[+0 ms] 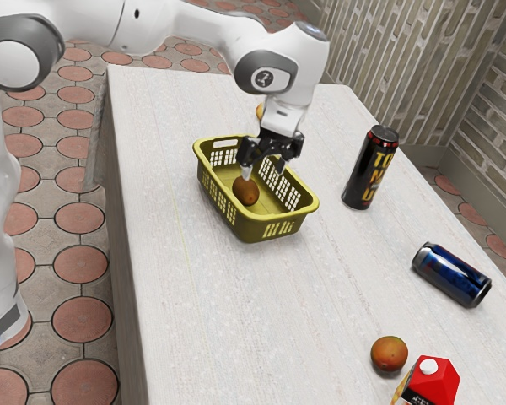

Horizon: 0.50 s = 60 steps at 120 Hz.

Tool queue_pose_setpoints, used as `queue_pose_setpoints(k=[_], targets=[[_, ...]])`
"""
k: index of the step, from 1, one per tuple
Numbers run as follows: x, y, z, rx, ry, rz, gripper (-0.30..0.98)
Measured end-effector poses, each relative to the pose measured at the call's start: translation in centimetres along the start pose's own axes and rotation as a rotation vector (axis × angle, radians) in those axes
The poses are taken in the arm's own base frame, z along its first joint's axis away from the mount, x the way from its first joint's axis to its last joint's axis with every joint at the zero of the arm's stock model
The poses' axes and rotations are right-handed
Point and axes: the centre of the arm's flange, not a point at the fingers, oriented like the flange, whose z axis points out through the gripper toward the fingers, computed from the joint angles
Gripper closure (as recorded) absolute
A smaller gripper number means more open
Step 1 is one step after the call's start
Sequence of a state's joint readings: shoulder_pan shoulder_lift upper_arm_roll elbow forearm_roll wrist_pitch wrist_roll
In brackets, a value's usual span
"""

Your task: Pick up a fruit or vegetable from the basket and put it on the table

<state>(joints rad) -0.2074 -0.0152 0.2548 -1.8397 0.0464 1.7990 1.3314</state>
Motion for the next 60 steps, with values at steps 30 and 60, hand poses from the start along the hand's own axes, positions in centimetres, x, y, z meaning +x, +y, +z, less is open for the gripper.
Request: queue_pose_setpoints(k=[30,60], targets=[[-10.0,0.9,2.0,-0.018,0.016,-0.105,0.00],[-8.4,1.5,2.2,0.007,0.024,-0.027,0.00]])
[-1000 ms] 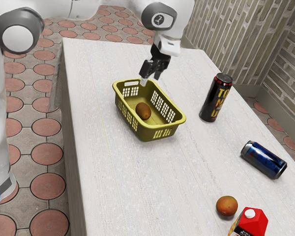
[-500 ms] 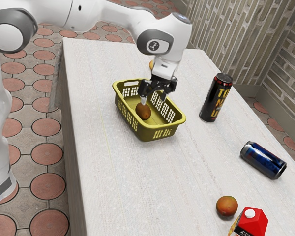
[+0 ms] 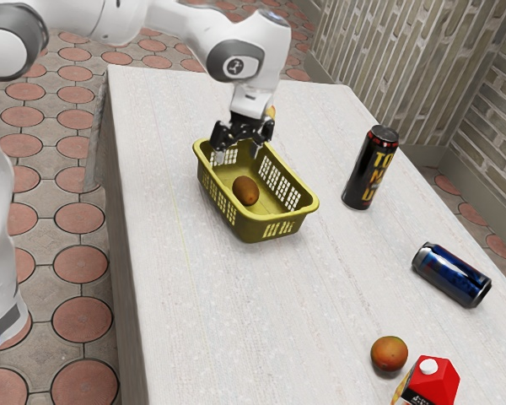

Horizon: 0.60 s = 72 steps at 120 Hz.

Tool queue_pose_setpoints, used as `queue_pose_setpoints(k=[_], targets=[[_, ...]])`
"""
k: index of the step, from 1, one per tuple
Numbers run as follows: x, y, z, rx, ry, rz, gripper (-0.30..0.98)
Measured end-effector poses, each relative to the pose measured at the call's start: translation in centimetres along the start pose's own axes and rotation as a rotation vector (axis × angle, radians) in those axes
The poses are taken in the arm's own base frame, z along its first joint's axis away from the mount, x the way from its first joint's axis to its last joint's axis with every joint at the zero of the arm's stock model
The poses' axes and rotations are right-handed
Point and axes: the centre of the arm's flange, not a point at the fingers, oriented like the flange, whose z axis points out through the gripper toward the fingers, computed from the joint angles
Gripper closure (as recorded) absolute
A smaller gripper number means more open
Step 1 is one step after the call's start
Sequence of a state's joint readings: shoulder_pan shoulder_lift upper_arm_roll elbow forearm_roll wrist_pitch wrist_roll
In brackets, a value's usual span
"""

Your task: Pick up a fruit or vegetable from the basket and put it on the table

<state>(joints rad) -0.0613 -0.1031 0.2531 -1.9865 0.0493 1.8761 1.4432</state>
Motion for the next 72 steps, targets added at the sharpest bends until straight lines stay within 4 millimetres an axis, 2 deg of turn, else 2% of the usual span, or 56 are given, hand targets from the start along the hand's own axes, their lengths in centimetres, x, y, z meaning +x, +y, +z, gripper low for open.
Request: queue_pose_setpoints(k=[30,56,72], targets=[[0.1,-0.8,1.4,-0.002,-0.007,0.025,0.00],[2.5,-1.8,3.8,-0.027,-0.020,0.074,0.00],[3.9,-1.9,4.4,-0.028,-0.022,0.105,0.00]])
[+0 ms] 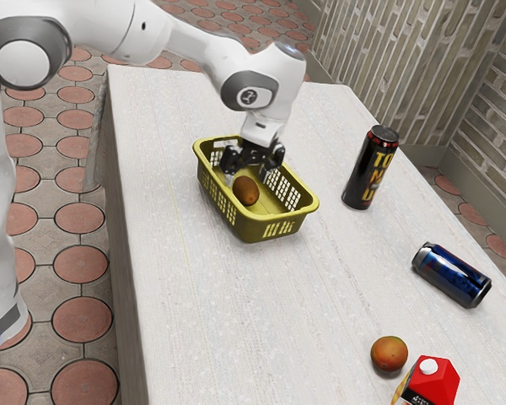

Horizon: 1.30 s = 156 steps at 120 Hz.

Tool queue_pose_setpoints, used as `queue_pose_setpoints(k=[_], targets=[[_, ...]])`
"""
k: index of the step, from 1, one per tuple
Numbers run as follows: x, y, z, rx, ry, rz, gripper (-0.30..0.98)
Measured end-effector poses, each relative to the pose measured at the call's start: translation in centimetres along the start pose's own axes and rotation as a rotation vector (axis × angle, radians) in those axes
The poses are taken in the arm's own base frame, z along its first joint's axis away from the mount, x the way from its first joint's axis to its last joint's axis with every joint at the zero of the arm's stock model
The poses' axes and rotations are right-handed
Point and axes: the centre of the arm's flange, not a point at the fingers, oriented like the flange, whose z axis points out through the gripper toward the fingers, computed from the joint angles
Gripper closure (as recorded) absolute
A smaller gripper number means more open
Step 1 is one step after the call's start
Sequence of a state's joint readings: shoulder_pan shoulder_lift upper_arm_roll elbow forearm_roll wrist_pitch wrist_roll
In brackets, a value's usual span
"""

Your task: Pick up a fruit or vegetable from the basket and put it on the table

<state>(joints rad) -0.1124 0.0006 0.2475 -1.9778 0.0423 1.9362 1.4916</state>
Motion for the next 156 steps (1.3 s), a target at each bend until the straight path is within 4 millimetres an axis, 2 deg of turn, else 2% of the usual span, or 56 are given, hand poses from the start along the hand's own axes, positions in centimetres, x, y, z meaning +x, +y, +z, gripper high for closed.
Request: queue_pose_setpoints(k=[47,66,84,105,140,149,156], targets=[[3.5,-0.1,0.2,0.016,-0.004,0.076,0.00],[3.8,-0.1,0.1,0.020,-0.006,0.088,0.00],[3.4,-0.2,0.3,0.018,-0.008,0.085,0.00],[1.2,-0.5,0.7,0.011,-0.009,0.049,0.00],[-6.3,-0.7,1.6,0.001,-0.006,-0.085,0.00],[-7.6,-0.6,1.7,0.001,-0.005,-0.108,0.00],[-7.9,-0.5,1.6,0.002,-0.004,-0.114,0.00]])
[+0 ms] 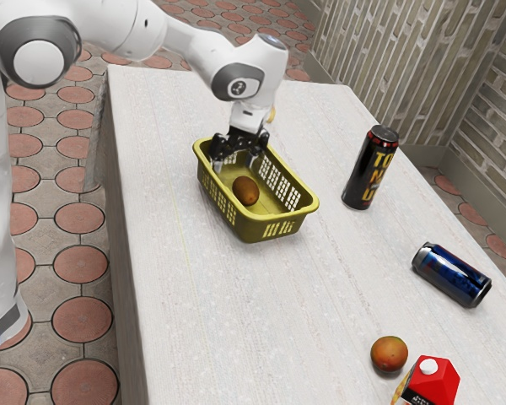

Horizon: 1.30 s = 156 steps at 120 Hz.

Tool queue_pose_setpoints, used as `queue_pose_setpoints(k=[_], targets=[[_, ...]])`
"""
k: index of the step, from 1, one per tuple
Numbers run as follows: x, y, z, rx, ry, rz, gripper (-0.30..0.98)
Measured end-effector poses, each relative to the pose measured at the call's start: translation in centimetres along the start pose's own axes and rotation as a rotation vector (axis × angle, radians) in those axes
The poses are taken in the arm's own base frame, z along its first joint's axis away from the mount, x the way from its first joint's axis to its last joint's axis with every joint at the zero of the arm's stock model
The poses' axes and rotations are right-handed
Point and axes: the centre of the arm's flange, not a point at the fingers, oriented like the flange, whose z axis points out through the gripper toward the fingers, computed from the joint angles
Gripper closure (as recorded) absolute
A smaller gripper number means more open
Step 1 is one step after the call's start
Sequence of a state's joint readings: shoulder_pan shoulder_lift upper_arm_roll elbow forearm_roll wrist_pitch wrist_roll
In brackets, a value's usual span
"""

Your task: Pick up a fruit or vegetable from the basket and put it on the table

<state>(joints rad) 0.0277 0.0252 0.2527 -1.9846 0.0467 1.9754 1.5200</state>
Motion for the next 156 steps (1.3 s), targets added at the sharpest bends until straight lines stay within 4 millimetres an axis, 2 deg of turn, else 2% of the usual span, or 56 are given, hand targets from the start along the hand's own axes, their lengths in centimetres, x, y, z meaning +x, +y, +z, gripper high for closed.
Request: queue_pose_setpoints(k=[17,65,77,107,156], targets=[[0.9,0.1,-0.2,0.004,0.000,0.018,0.00],[6.0,0.4,0.1,0.000,-0.005,0.110,0.00],[6.0,0.2,0.7,-0.010,-0.008,0.109,0.00],[4.0,-0.1,1.3,-0.019,-0.006,0.071,0.00],[5.8,0.2,1.3,-0.020,-0.006,0.100,0.00]])
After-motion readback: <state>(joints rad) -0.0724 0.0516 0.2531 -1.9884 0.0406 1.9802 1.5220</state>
